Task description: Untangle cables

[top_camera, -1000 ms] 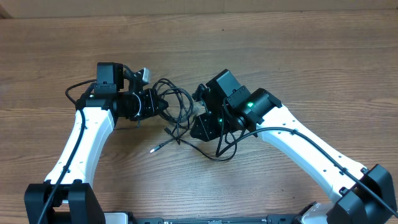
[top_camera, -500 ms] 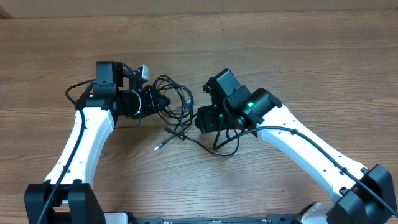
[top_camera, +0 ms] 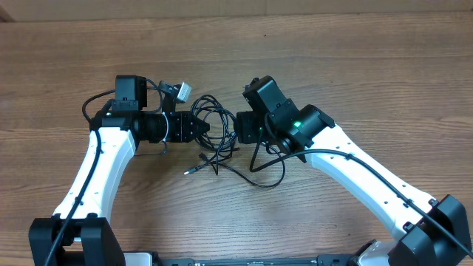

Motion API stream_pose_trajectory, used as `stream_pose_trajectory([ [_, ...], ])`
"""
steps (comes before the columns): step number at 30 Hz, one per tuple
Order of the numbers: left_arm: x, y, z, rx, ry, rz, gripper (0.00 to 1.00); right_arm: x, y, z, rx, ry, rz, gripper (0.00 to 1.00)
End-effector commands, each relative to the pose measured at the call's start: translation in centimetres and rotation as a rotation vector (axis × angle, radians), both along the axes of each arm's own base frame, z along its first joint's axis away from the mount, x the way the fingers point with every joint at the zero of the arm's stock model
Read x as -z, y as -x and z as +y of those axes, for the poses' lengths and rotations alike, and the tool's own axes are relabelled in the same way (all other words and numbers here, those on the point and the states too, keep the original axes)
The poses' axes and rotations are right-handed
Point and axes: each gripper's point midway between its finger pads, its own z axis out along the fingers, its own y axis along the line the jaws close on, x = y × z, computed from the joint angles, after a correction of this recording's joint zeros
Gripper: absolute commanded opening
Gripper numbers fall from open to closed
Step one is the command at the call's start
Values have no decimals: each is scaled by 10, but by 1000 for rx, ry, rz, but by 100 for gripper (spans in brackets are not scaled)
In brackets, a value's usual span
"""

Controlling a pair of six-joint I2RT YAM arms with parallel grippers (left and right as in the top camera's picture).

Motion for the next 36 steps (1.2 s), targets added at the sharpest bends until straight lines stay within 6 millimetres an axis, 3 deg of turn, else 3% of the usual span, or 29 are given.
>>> stream_pose_trajectory([
  [1, -10, 4, -9, 53, 66, -30, 4, -8, -8, -9, 43, 35, -61, 56],
  [10, -13, 6, -11, 62, 87, -30, 4, 15, -9, -3, 29, 50, -12, 53],
  [19, -13, 5, -11, 61, 86, -34, 4, 20, 6, 16, -43, -33, 77, 50],
  [26, -14, 6, -12, 66, 98, -33, 4, 28, 5, 18, -47, -31, 93, 50],
  [31, -24, 11, -18, 98, 164, -36, 5, 38, -8, 20, -26, -10, 59, 50],
  [36, -21, 20, -18, 127, 154, -29, 4, 34, -36, -1, 75, 90, -69, 47],
])
